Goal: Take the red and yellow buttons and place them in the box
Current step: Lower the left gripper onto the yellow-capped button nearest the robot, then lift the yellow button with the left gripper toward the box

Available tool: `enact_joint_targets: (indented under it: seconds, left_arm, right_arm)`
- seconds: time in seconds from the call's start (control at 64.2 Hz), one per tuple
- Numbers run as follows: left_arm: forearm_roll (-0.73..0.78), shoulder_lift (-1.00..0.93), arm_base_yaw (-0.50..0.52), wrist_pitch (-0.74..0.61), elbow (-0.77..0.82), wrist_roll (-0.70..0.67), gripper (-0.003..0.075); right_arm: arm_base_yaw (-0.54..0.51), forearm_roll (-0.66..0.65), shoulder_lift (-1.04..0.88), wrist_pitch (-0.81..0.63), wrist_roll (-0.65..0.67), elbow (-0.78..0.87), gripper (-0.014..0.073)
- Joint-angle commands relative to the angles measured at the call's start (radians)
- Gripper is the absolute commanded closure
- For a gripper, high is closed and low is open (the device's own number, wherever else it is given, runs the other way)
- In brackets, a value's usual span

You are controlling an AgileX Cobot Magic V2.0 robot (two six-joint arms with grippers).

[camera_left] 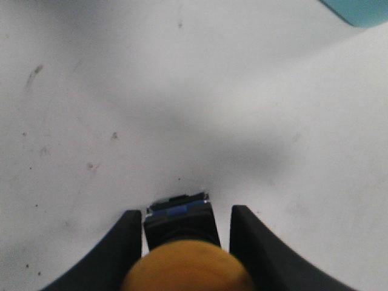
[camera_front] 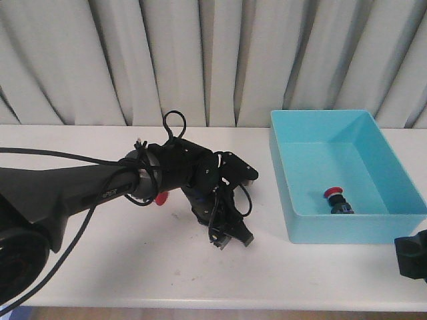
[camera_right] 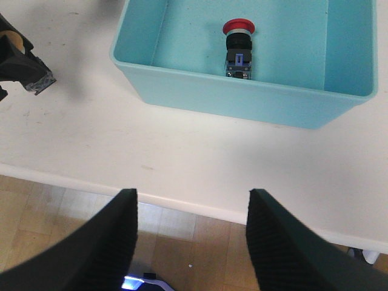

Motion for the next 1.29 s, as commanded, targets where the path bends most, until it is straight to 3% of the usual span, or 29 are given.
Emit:
enact_joint_targets:
  seconds: [0.0,0.327,0.592,0.841,1.106,1.277]
  left_arm:
    - [-0.015,-0.077,-0.002,0.014,-0.027,-0.013,0.0535]
    - [-0.193,-0.177,0.009,0.07,-0.027,0.039,0.0535]
    - [-0.605,-0.24,0.073,0.232,-0.026,0.315,0.0535]
    - [-0.977,-0.246,0.195,0.346,0.054,0.54,0.0535]
    - [-1.092,-0.332,0.298,0.314,0.26,0.675,0.0535]
    - [-1.176,-0.428,0.343,0.365,0.357,0.741,0.0535]
  right_arm:
    - [-0.002,0.009,-0.008,-0.045,-0.007,-0.023,0.0203]
    - [-0.002,0.009,-0.008,-0.045,-0.007,-0.023,0.0203]
    - [-0.002,0.009,-0.008,-0.045,-0.007,-0.023,0.0203]
    - [-0.002,0.009,-0.008,-0.045,-0.007,-0.023,0.0203]
    - [-0.002,0.009,-0.008,-0.044,-0.007,-0.023,0.0203]
    - [-0.002,0.009,-0.008,-0.044,-0.007,-0.023,0.0203]
